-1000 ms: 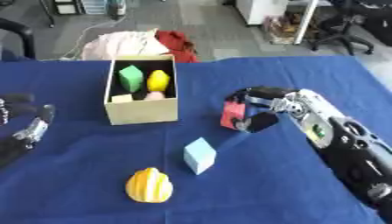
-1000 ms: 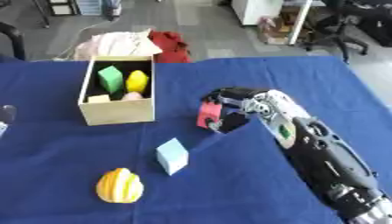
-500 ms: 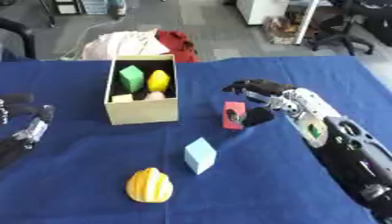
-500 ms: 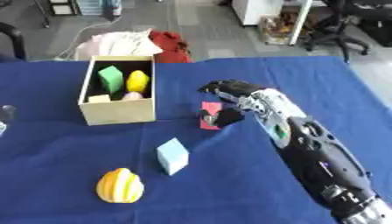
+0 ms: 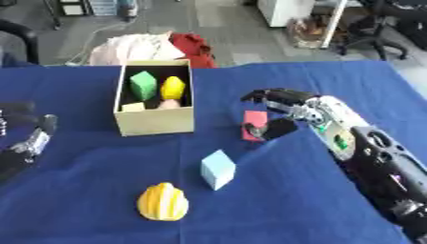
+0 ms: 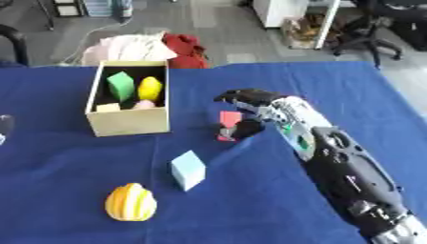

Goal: Pick up objects on the table and place them in the box.

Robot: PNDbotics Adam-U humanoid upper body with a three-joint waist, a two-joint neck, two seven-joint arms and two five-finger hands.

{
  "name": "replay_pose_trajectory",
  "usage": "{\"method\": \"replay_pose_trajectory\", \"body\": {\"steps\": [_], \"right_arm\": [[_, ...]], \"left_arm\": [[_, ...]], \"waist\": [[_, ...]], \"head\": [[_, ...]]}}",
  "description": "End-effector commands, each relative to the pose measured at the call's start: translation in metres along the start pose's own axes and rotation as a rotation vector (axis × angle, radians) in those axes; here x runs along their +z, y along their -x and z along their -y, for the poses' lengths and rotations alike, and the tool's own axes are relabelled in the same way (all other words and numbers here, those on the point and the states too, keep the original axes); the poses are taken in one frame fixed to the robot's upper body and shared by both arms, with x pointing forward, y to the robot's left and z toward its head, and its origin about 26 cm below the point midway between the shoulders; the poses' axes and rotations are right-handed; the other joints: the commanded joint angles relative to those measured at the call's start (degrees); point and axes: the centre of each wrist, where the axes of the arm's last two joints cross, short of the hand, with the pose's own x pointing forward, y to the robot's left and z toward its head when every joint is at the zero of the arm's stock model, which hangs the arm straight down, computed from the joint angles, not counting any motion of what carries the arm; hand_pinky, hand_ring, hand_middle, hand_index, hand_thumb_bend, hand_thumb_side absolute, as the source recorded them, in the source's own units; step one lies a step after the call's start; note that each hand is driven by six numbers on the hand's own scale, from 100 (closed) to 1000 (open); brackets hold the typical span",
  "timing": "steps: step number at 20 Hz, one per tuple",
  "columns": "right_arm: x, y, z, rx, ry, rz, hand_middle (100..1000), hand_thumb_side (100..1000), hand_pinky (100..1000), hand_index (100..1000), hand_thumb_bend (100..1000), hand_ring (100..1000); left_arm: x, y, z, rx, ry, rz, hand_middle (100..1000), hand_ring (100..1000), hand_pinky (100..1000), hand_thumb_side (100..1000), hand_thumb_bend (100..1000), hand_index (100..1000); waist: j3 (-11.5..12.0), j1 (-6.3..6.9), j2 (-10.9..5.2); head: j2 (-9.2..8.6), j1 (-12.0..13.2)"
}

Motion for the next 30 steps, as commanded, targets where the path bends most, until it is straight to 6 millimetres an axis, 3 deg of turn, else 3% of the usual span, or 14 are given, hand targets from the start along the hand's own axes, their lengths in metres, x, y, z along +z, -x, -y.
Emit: {"method": "replay_pose_trajectory", "body": {"steps": [1,3,5,7,8,11,17,22,30], "right_arm": [[0.001,0.006,0.005,0.060,-0.022,-0.014,957,627,918,1000,269,913],[0.001,0.009,0.001,0.070,-0.027,-0.030,934,602,910,1000,255,902],[0.001,0.013,-0.002,0.066,-0.008,-0.053,847,520,888,964,188,862],[0.002,0.017,-0.004,0.049,0.045,-0.074,706,400,858,857,100,798],[0.003,0.018,-0.003,0.035,0.084,-0.083,664,350,849,812,100,779],[0.004,0.017,0.003,0.005,0.189,-0.087,577,298,834,720,100,738],[0.004,-0.002,0.048,-0.011,0.332,-0.022,561,245,833,706,100,722],[-0.008,-0.027,0.085,0.021,0.399,0.034,563,210,832,710,100,718],[-0.044,-0.068,0.107,-0.020,0.478,0.082,560,223,832,715,100,703]], "left_arm": [[-0.003,-0.005,-0.007,-0.021,-0.007,0.021,676,677,866,441,468,716],[-0.003,-0.005,-0.007,-0.021,-0.006,0.021,676,677,866,441,467,716],[-0.002,-0.005,-0.007,-0.021,-0.006,0.021,676,676,866,441,465,716],[-0.002,-0.004,-0.008,-0.021,-0.008,0.020,676,676,866,441,465,716],[-0.002,-0.004,-0.008,-0.020,-0.008,0.020,676,676,866,441,465,716],[-0.002,-0.004,-0.007,-0.020,-0.008,0.019,676,676,866,441,464,715],[-0.002,-0.004,-0.007,-0.018,-0.003,0.020,676,676,866,441,463,715],[-0.003,-0.006,-0.005,-0.013,0.003,0.027,676,676,866,442,462,716],[-0.007,-0.012,0.000,0.004,0.028,0.051,676,677,867,442,461,715]], "waist": [[-0.1,-0.21,-1.56],[-0.1,-0.16,-1.57],[-0.1,-0.10,-1.58],[-0.1,-0.04,-1.58],[-0.1,-0.02,-1.58],[-0.2,-0.02,-1.60],[-0.2,0.00,-1.66],[0.3,0.19,-1.50],[2.6,0.50,-0.64]], "head": [[-0.55,-0.1],[-0.60,-0.1],[-0.63,-0.1],[-0.67,-0.1],[-0.66,0.0],[-0.65,0.1],[-0.63,0.0],[-0.84,-0.3],[-1.77,-1.8]]}}
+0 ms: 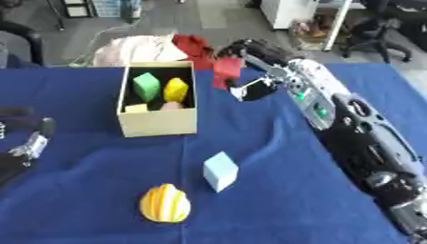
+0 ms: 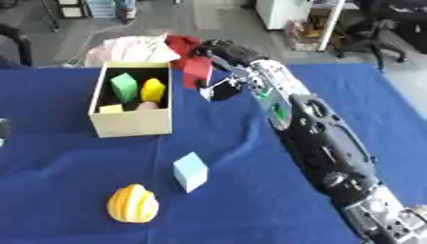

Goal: Pick up objects on the table and place them in the box.

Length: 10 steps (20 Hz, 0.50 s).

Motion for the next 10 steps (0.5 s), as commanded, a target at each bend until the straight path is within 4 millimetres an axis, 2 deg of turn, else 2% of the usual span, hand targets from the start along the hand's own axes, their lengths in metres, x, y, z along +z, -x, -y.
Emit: {"method": "replay_pose_trajectory", "body": {"steps": [1,5,6,7,8,9,10], "right_arm": [[-0.016,-0.013,0.007,0.001,0.042,0.005,562,224,832,716,100,704],[-0.031,-0.027,-0.013,-0.001,0.034,-0.013,633,285,837,782,100,726],[-0.033,-0.030,-0.020,0.010,0.023,-0.013,742,366,848,855,100,762],[-0.035,-0.033,-0.026,0.029,0.007,-0.009,777,405,853,884,100,778],[-0.036,-0.036,-0.031,0.052,-0.010,-0.006,862,496,874,949,100,821],[-0.037,-0.037,-0.036,0.076,-0.029,-0.003,902,542,885,978,121,842],[-0.037,-0.038,-0.040,0.094,-0.045,0.000,978,637,906,1000,169,881]], "left_arm": [[-0.005,-0.009,-0.001,0.001,0.010,0.039,676,677,867,442,461,715],[-0.007,-0.013,0.001,0.009,0.022,0.053,675,677,867,442,460,715],[-0.008,-0.013,0.002,0.011,0.024,0.055,675,677,867,443,460,715],[-0.008,-0.014,0.003,0.014,0.026,0.056,675,678,867,443,459,715],[-0.008,-0.014,0.003,0.015,0.028,0.057,675,678,867,443,459,715],[-0.008,-0.014,0.003,0.016,0.029,0.057,675,678,867,443,459,716],[-0.008,-0.014,0.003,0.017,0.029,0.056,675,678,867,443,459,716]], "waist": [[0.6,0.49,-0.56],[2.2,0.64,-0.04],[2.5,0.69,0.06],[2.7,0.76,0.14],[2.8,0.84,0.20],[2.8,0.91,0.23],[2.8,0.96,0.26]], "head": [[-1.08,-0.9],[-1.53,-1.9],[-1.58,-2.1],[-1.60,-2.2],[-1.60,-2.2],[-1.59,-2.3],[-1.59,-2.3]]}}
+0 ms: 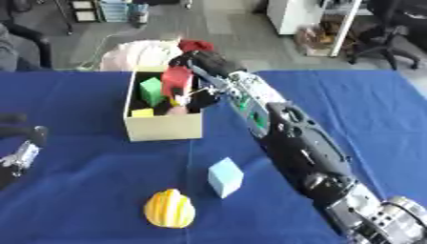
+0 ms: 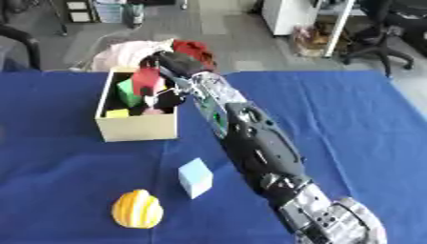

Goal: Pick up objects on the table and place them in the box.

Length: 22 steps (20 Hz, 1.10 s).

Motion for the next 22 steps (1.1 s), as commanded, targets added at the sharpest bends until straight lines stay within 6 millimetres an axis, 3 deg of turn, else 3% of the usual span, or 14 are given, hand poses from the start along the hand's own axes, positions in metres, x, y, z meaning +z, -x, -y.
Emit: {"method": "replay_pose_trajectory", "body": {"steps": [1,5,10,17,22], "right_arm": [[-0.005,-0.004,0.001,0.076,-0.021,0.016,998,665,912,1000,188,893],[-0.001,0.002,0.007,0.098,-0.010,0.032,1000,714,915,1000,203,898],[0.013,0.014,0.037,0.045,0.099,0.078,944,646,901,1000,111,858],[0.064,0.034,0.071,-0.032,0.021,0.259,944,634,921,1000,100,871],[0.102,0.026,0.084,0.010,-0.138,0.403,974,653,930,1000,168,899]], "left_arm": [[-0.004,-0.008,-0.003,0.000,-0.002,0.032,675,678,867,443,459,716],[-0.002,-0.006,-0.004,-0.002,-0.006,0.022,675,679,868,444,457,716],[0.000,-0.002,-0.006,-0.010,-0.015,0.008,675,680,868,444,456,716],[0.004,0.003,-0.012,-0.031,-0.040,-0.013,675,680,868,444,454,715],[0.005,0.005,-0.014,-0.040,-0.044,-0.020,675,680,868,445,453,715]], "waist": [[0.0,0.99,-0.10],[-0.6,1.03,-0.22],[-2.0,0.92,-0.73],[-4.4,0.34,-1.25],[-5.3,0.07,-1.35]], "head": [[-0.78,-0.2],[-0.52,0.3],[-0.03,1.3],[0.33,3.0],[0.36,3.5]]}}
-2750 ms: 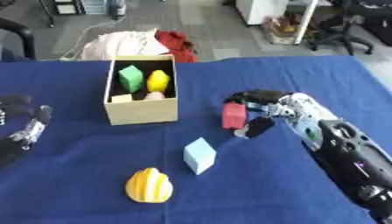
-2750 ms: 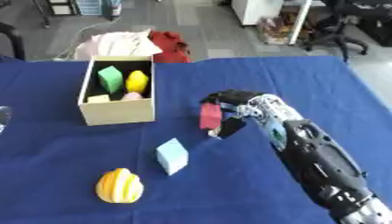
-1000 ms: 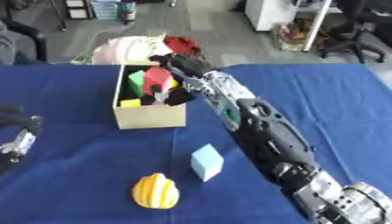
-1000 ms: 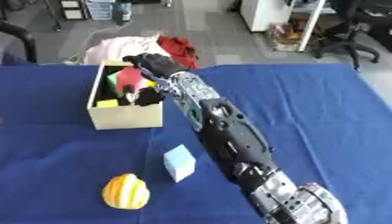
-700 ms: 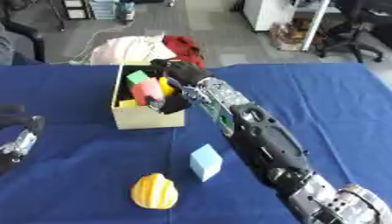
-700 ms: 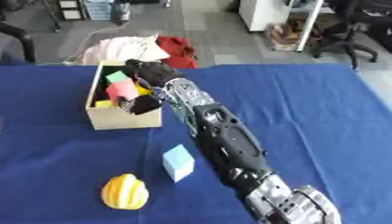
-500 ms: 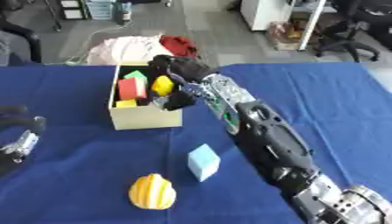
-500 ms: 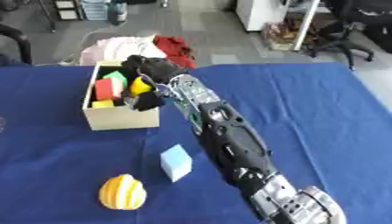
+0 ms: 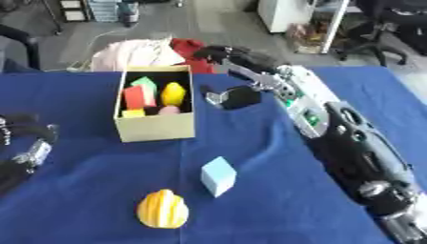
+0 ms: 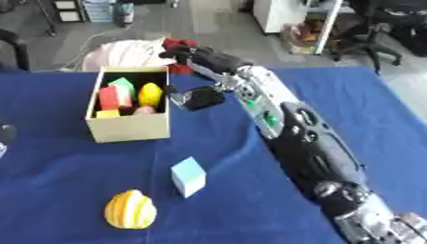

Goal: Pick up objects on the table and place them in the box.

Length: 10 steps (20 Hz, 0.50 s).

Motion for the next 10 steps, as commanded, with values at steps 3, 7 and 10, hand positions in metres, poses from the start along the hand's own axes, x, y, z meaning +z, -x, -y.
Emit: {"method": "replay_pose_trajectory", "body": {"steps": [3,7,10], "right_arm": [[0.021,-0.026,0.011,0.090,-0.162,0.126,993,666,934,1000,218,916],[0.017,-0.039,-0.013,0.165,-0.289,0.193,1000,623,938,1000,328,940],[0.012,-0.043,-0.030,0.271,-0.354,0.231,1000,618,941,1000,403,955]], "left_arm": [[-0.002,-0.003,-0.010,-0.036,-0.012,0.015,676,681,869,445,452,715],[-0.003,-0.002,-0.009,-0.037,-0.006,0.015,676,681,869,446,451,715],[-0.003,-0.002,-0.008,-0.037,-0.003,0.013,676,682,869,446,451,716]], "waist": [[-0.5,-0.02,-1.41],[-0.3,-0.08,-1.49],[-0.1,-0.05,-1.51]], "head": [[0.27,0.2],[0.34,-0.2],[0.29,-0.4]]}}
